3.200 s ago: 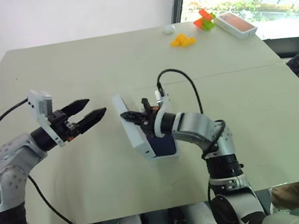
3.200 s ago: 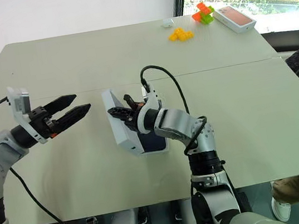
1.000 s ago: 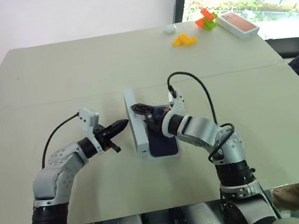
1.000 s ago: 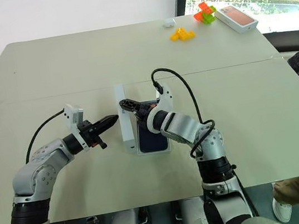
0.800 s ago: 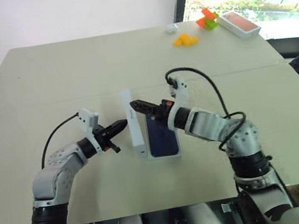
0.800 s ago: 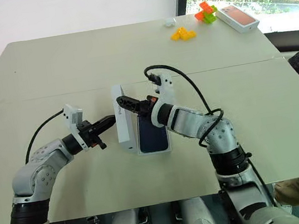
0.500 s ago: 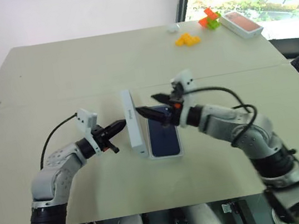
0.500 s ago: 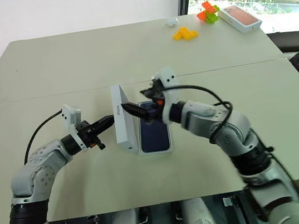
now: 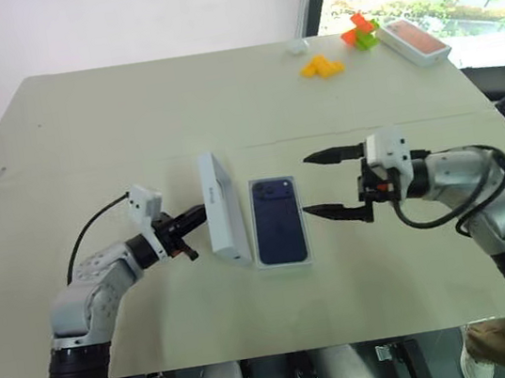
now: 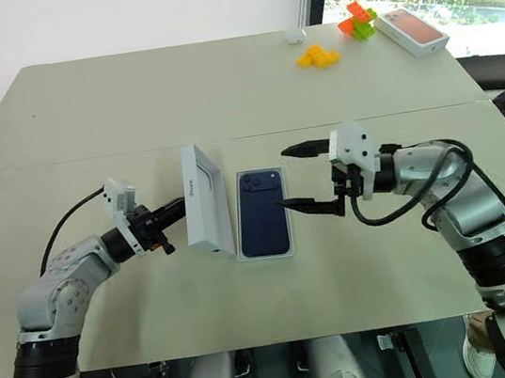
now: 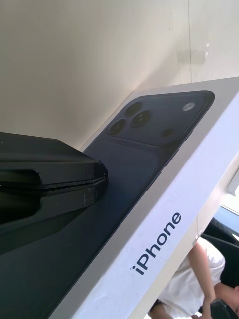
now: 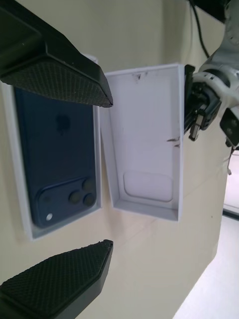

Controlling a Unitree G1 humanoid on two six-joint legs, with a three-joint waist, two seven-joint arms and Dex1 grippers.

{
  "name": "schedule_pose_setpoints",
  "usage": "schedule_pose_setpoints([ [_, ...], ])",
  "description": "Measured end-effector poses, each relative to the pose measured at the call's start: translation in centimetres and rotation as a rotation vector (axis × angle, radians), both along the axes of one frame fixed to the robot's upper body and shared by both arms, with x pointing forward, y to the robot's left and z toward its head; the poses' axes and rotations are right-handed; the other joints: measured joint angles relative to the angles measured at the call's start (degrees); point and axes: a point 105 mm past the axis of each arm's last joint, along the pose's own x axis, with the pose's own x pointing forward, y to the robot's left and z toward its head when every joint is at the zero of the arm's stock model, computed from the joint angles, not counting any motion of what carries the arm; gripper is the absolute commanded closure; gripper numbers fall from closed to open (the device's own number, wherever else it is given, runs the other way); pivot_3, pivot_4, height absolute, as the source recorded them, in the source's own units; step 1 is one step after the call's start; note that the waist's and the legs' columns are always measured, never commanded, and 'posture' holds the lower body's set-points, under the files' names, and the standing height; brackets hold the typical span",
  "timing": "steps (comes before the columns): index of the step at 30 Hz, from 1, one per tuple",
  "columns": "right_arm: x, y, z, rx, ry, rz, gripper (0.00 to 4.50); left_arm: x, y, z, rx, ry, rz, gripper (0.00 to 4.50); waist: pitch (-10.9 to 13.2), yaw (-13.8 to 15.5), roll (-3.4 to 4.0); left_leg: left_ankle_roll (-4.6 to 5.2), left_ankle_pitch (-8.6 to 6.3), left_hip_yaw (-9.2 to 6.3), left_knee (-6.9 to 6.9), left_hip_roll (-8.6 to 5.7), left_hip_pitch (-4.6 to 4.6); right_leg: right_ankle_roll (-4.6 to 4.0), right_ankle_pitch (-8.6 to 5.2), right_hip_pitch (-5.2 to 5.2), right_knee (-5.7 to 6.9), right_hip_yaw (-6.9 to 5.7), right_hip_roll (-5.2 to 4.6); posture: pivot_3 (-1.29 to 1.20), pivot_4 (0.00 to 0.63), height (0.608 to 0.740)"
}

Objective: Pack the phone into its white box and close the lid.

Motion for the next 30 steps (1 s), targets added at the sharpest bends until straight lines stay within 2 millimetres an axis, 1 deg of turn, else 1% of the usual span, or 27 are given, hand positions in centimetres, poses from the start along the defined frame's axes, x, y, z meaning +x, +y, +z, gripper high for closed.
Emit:
schedule_pose_setpoints([
  [2,0.1,0.0,-0.4,-0.009,-0.011,-0.001,0.04,0.2,-0.2,-0.1,0.004,0.006,-0.020,4.50,0.0,0.0,0.00,0.00,0.00,0.00,0.00,0.00,0.00,0.00,0.00,0.00,0.01,0.00,0.01,0.00,0.150,0.737],
  [5,0.5,0.0,-0.5,-0.021,-0.040,-0.008,0.04,0.2,-1.1,-0.4,0.018,0.006,-0.070,4.50,0.0,0.0,0.00,-0.01,0.01,0.00,0.01,0.00,0.01,0.00,0.01,0.00,0.02,0.00,0.01,0.00,0.150,0.737],
  [10,1.3,0.0,-0.8,-0.034,-0.072,-0.032,0.04,0.7,-3.2,-0.1,0.011,-0.005,-0.146,4.50,0.0,0.0,0.00,-0.01,0.01,0.01,0.10,0.00,0.02,0.00,0.01,0.02,0.11,0.00,0.00,0.00,0.150,0.737],
  [12,1.7,-0.2,-0.7,-0.044,-0.084,-0.048,0.04,0.6,-4.2,-0.1,0.006,-0.009,-0.178,4.50,0.0,0.0,0.00,-0.02,0.01,0.02,0.10,-0.01,0.04,0.00,0.02,0.03,0.12,0.00,-0.01,0.00,0.150,0.737],
  [16,2.4,-0.7,-0.5,-0.054,-0.109,-0.081,0.04,0.3,-5.0,-0.5,0.010,0.000,-0.202,4.50,0.0,-0.1,0.00,-0.04,0.03,0.03,0.09,0.00,0.08,-0.01,0.01,0.03,0.19,0.00,0.00,0.00,0.150,0.737],
  [24,3.0,-0.7,-0.5,-0.055,-0.133,-0.103,0.04,0.4,-5.6,-0.4,-0.011,0.009,-0.191,4.50,0.0,-0.1,0.00,-0.09,0.06,0.02,0.21,0.01,0.14,-0.01,0.02,0.04,0.37,0.01,0.00,0.00,0.150,0.737],
  [27,3.2,-0.7,-0.6,-0.067,-0.142,-0.108,0.04,0.5,-5.0,0.4,-0.018,-0.009,-0.163,4.50,0.0,-0.1,0.00,-0.09,0.07,0.02,0.19,0.01,0.15,-0.02,0.02,0.04,0.38,0.01,0.00,0.00,0.150,0.737],
  [30,3.3,-0.5,-0.7,-0.069,-0.147,-0.107,0.04,0.8,-3.7,0.7,-0.011,-0.020,-0.112,4.50,0.0,-0.2,0.00,-0.11,0.07,0.02,0.18,0.03,0.16,-0.03,0.02,0.04,0.38,0.01,0.01,0.00,0.150,0.737],
])
